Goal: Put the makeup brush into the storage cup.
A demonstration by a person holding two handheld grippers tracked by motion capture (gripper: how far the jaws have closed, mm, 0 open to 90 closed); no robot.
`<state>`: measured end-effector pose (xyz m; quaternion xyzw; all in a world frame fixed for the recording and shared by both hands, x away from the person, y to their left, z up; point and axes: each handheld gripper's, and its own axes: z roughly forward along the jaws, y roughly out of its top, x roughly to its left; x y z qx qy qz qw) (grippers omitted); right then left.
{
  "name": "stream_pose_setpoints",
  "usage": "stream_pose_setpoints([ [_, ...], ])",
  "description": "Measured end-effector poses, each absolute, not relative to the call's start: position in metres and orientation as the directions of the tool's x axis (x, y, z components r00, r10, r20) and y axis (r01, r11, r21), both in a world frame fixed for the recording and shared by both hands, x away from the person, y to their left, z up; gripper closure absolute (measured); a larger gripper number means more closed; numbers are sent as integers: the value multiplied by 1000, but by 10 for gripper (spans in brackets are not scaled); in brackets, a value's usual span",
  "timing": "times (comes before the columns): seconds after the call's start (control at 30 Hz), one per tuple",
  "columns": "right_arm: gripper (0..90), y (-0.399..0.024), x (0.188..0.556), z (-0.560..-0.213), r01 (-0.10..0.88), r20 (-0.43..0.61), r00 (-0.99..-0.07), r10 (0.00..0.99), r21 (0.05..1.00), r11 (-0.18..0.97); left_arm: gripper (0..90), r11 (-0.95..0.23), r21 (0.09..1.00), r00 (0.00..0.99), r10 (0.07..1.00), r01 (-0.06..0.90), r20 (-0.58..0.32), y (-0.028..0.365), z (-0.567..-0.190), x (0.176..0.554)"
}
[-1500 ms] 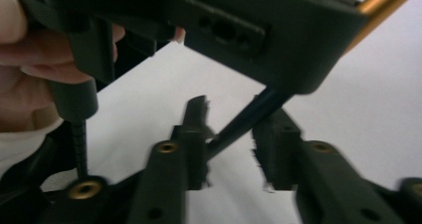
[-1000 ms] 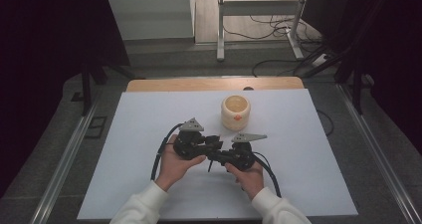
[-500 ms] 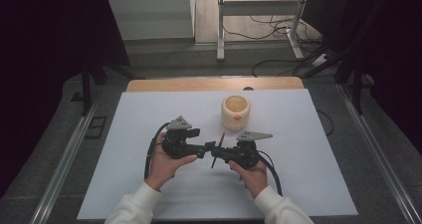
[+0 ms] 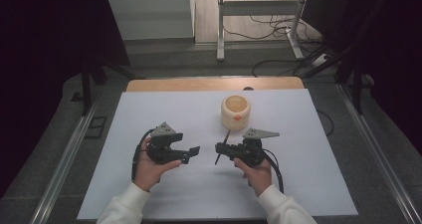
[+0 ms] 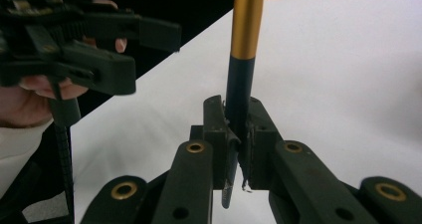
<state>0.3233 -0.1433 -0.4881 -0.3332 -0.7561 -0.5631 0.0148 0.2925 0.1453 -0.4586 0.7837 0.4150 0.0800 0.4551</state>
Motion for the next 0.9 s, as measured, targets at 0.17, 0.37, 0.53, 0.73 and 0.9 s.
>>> stream_pose_setpoints([
  [0.17,834,-146,324,-486,515,394,-778,488,846,138,159,-233,776,619,746,586,-244,157,-468,288],
  [0.37,834,-148,324,-485,512,391,-778,491,848,135,150,-228,768,598,765,598,-239,168,-477,283],
  [0.53,833,-149,324,-484,511,389,-776,497,849,133,147,-231,763,576,788,604,-218,184,-485,276],
  [0.73,833,-151,325,-483,508,387,-775,500,852,128,149,-228,759,543,817,610,-192,199,-493,269],
  [0.9,833,-151,325,-483,507,384,-774,503,852,129,150,-226,760,528,831,610,-177,210,-498,262],
])
